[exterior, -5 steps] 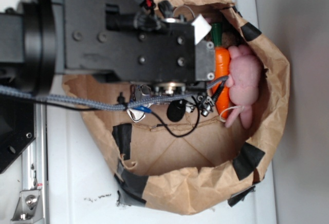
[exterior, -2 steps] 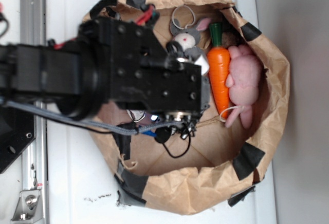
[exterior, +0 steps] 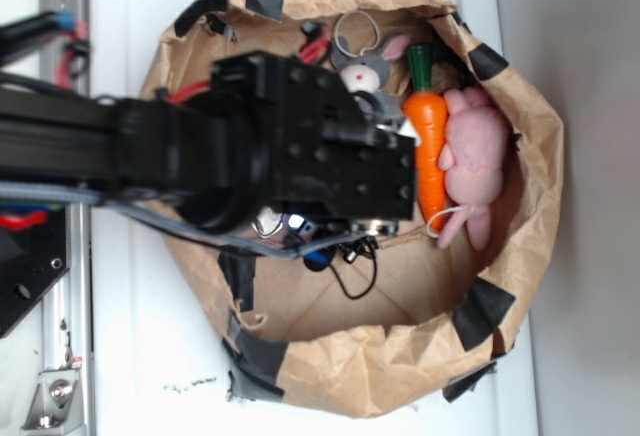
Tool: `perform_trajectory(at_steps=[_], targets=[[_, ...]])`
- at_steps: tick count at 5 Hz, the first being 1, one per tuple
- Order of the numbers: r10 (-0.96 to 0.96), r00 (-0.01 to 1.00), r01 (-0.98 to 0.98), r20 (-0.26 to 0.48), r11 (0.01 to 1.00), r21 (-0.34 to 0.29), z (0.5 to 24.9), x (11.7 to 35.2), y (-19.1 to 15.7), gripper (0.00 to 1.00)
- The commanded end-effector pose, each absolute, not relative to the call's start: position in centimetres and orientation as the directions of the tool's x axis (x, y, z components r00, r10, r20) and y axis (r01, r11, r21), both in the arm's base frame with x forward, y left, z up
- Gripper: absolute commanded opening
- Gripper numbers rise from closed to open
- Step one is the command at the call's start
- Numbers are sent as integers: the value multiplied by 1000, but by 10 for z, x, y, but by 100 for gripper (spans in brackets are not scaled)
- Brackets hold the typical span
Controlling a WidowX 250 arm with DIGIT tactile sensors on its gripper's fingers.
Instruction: Grab the silver keys.
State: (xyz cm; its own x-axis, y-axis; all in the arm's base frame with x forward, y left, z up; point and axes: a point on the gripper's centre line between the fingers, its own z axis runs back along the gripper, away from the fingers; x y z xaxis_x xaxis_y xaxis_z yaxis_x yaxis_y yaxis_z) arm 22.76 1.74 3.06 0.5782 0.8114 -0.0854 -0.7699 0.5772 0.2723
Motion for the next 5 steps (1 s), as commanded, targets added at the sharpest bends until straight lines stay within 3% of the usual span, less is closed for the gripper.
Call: perform_trajectory(at_steps=[1,4,5], targets=[[815,575,-780,-69,572,254,31,233,24,100],[828,553,-792,-95,558,248,26,237,26,100],[834,545,-798,-86,547,252,28,237,26,0]])
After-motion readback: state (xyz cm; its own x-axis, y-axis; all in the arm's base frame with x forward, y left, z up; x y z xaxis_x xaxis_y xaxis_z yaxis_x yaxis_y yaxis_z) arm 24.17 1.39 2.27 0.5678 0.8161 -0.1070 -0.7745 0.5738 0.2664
